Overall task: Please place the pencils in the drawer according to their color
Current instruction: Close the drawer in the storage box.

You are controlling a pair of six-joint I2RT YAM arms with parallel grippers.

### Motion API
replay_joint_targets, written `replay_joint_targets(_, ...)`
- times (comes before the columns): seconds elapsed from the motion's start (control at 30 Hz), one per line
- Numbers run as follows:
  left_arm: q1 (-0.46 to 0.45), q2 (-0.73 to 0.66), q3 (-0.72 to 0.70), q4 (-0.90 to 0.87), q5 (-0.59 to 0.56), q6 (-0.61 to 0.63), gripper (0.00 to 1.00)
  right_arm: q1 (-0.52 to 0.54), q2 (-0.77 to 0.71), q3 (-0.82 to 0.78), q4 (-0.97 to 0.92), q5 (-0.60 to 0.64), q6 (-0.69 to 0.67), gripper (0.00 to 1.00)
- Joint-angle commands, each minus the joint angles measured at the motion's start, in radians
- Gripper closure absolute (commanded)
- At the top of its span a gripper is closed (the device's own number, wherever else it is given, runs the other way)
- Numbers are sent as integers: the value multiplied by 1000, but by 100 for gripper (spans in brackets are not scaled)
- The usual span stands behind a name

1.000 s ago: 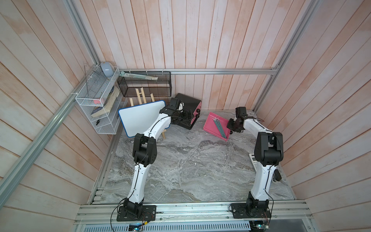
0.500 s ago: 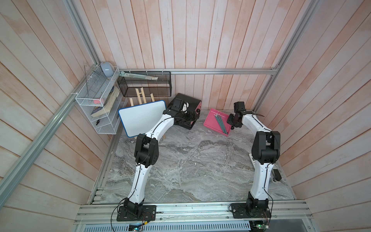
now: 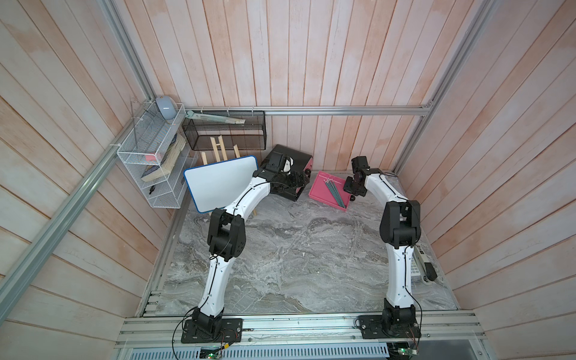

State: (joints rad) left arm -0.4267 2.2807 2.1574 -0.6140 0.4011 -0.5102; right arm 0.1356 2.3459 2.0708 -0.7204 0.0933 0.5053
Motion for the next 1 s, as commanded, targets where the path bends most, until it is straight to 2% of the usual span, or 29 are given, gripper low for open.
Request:
replay_joint_targets(0.0,25,-77,-3,22,-81,-11,0,13,37,61,-52,7,39,100)
replay_joint_targets(0.17,62,-65,70,-51,-195,-15,0,22,50,80,-68,17,53,100)
replay_joint_targets(0.37,88,-5,174,-87,-230,7,0,36,71,115,-85,31,75,100)
replay_joint_targets(0.57,95,63,249,-109,-235,10,0,54,136,232,-158,73,92,100)
replay_joint_targets(0.97,97,95,224,-72,-188,24,0,69,196,322,-237,76,175,100)
